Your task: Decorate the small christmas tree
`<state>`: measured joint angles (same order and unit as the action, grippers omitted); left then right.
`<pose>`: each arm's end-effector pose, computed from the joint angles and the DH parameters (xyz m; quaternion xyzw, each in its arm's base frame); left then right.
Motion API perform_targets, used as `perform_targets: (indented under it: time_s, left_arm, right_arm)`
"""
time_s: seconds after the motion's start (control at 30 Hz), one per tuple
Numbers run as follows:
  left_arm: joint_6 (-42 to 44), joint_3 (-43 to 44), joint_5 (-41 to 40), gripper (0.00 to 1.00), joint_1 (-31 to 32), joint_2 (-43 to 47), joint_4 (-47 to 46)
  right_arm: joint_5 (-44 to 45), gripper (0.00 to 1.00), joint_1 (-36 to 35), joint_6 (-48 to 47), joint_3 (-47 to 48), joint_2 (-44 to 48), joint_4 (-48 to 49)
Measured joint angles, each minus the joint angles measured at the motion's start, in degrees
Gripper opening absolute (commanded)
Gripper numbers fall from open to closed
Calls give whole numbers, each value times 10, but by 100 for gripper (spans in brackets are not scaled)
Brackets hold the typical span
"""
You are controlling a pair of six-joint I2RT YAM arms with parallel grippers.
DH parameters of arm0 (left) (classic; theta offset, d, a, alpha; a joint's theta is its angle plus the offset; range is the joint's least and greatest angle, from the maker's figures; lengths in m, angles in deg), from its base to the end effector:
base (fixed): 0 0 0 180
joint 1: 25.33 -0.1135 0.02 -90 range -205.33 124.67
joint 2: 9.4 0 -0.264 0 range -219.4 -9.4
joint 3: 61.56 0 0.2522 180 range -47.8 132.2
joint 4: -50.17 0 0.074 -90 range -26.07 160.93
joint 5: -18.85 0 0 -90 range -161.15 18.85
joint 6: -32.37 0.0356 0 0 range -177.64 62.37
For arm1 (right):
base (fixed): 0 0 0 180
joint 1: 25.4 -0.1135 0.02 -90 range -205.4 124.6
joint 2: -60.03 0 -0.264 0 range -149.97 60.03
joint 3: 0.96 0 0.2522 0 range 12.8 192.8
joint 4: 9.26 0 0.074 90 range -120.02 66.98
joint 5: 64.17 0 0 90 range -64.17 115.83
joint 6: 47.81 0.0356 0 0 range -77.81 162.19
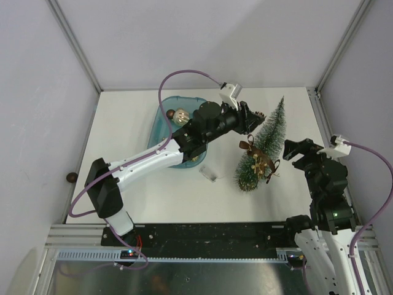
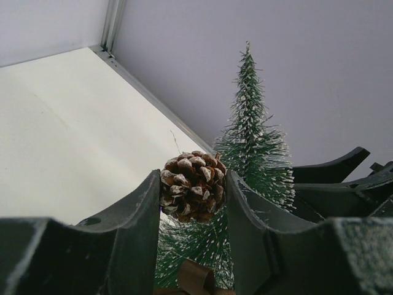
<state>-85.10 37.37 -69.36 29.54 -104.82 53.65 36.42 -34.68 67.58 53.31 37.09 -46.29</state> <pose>0.2329 -0.3329 0.3918 0.1781 0.6841 -0.4739 0.5251 0.1005 0.0098 0.3367 0.1648 0.7223 0.1338 0.6582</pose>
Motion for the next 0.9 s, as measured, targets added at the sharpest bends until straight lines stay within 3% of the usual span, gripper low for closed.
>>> perform_targets:
  time_s: [0.53, 0.9]
  left_arm:
    - [-10, 0, -2, 7, 3, 0, -12]
    - [-10, -16, -7, 9, 6, 0, -26]
  right_arm:
    - [-6, 80, 0, -1, 0, -64, 85]
    - [-5, 80, 0, 0, 0, -48, 86]
